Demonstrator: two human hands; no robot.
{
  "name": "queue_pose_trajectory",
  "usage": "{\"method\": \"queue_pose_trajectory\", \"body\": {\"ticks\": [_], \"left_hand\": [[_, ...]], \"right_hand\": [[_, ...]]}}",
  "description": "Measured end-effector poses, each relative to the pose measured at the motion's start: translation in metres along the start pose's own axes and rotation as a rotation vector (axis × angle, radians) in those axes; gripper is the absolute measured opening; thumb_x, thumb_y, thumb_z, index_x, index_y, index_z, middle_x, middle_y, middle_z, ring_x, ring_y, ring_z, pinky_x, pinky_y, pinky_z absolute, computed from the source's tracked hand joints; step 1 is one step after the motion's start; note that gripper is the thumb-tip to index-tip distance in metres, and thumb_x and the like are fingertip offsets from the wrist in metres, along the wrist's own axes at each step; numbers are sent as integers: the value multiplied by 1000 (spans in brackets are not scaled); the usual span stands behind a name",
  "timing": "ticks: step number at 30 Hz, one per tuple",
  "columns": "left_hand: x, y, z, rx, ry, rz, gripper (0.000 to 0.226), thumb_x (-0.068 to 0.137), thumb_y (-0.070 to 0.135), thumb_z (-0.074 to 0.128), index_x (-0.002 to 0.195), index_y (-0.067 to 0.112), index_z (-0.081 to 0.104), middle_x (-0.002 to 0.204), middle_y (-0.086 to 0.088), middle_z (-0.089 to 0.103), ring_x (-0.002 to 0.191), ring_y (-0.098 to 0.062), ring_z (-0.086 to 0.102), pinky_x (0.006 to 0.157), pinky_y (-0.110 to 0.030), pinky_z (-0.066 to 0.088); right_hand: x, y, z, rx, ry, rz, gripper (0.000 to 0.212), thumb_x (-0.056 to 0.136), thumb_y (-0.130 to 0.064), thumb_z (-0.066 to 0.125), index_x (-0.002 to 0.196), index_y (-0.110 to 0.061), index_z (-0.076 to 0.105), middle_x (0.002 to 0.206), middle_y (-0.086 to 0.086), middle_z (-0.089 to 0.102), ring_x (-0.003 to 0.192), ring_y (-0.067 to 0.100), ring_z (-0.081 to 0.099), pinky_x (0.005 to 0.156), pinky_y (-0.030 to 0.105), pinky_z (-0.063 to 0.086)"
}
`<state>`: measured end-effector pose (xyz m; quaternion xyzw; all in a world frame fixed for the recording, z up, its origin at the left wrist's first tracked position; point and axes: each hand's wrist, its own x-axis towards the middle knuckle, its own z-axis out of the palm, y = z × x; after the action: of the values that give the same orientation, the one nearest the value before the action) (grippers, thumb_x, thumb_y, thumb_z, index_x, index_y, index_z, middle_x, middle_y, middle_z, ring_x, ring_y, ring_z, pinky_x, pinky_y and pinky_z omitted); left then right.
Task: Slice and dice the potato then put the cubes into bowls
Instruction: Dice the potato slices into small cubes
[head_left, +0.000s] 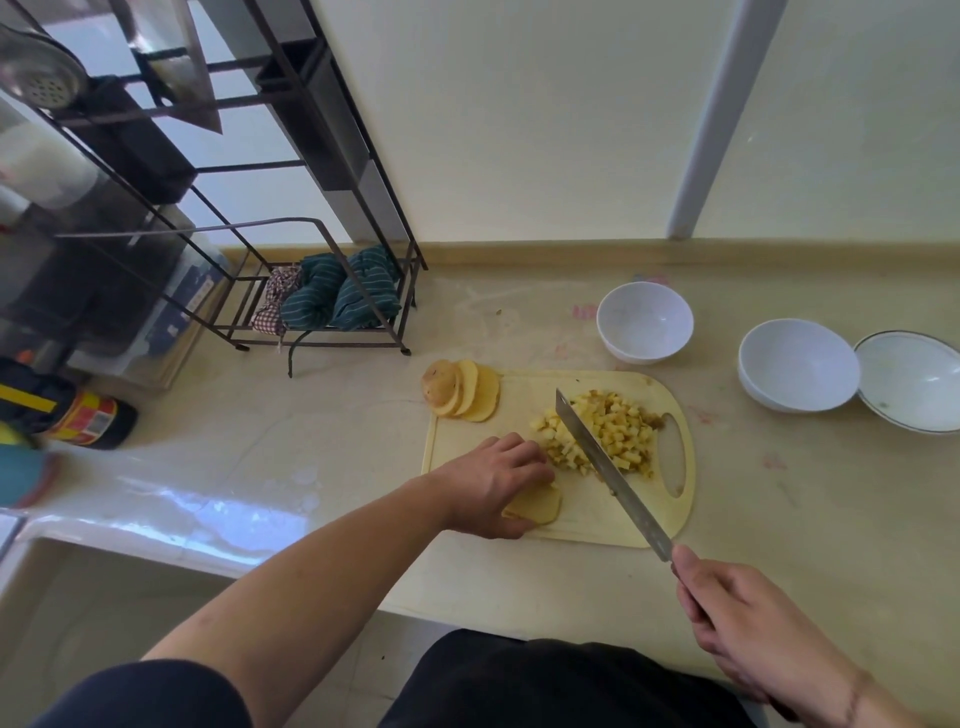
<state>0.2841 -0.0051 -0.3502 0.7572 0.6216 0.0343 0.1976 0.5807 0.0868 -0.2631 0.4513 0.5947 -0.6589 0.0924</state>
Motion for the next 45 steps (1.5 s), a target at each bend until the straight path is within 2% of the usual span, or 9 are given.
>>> {"method": "queue_pose_trajectory", "body": {"ticks": [8, 15, 22, 26, 30, 34, 37, 40, 45], "left_hand": [[-3, -3, 12, 52, 63, -31, 66, 86, 49, 71, 137, 10, 56, 134, -11, 55, 117, -31, 50, 98, -44, 44], [-9, 6, 32, 94, 206, -152, 67, 79, 59, 49, 127, 14, 60, 120, -6, 60, 110, -24, 45, 89, -42, 50], [-8, 9, 24, 12, 106, -219, 69, 86, 53, 63, 140, 12, 52, 135, -10, 50, 122, -31, 42, 103, -45, 38], [-7, 10, 28, 73, 169, -191, 69, 84, 64, 50, 132, 15, 56, 127, -8, 55, 114, -31, 50, 96, -44, 47], [-8, 14, 37, 130, 285, -187, 63, 83, 65, 48, 125, 19, 54, 119, -6, 59, 106, -28, 52, 88, -41, 52], [-2, 21, 42, 114, 359, -295, 58, 83, 62, 48, 120, 19, 58, 113, -5, 61, 100, -27, 56, 84, -42, 54], [2, 23, 40, 59, 313, -329, 59, 85, 60, 46, 125, 18, 60, 118, -6, 59, 105, -29, 54, 89, -45, 50], [0, 21, 29, 8, 199, -344, 67, 88, 66, 40, 133, 19, 57, 128, -6, 54, 117, -28, 46, 101, -45, 37], [20, 37, 16, -55, 212, -527, 61, 89, 63, 31, 115, 19, 65, 116, -2, 58, 113, -27, 48, 99, -42, 34]], "right_hand": [[3, -1, 2, 14, -7, 20, 54, 86, -61, 43, 66, -10, 41, 54, 8, 27, 42, 15, 18, 40, 18, 16], [2, -4, 2, -7, -1, 16, 53, 88, -58, 43, 64, -10, 40, 52, 6, 27, 40, 14, 19, 37, 18, 18], [0, -3, 5, -13, -19, 21, 53, 89, -56, 43, 68, -8, 43, 55, 10, 26, 40, 14, 19, 37, 17, 18], [0, -2, 8, 16, -21, 22, 52, 89, -55, 44, 67, -8, 42, 55, 8, 23, 44, 15, 17, 38, 18, 16], [-1, 0, 7, -13, -20, 20, 54, 90, -58, 42, 67, -10, 42, 56, 9, 25, 46, 16, 18, 40, 20, 16], [-2, 2, 5, -3, -13, 35, 55, 89, -59, 42, 68, -9, 43, 53, 7, 27, 40, 14, 19, 38, 17, 19], [-4, 2, 5, -4, -7, 44, 54, 90, -58, 41, 68, -9, 43, 52, 6, 28, 40, 14, 19, 38, 18, 19], [-6, 2, 4, 0, -9, 41, 53, 92, -55, 42, 68, -8, 43, 52, 6, 28, 39, 14, 18, 38, 17, 17], [-9, 1, 4, 3, -3, 22, 52, 91, -54, 41, 68, -7, 42, 52, 6, 27, 37, 14, 18, 36, 16, 18]]}}
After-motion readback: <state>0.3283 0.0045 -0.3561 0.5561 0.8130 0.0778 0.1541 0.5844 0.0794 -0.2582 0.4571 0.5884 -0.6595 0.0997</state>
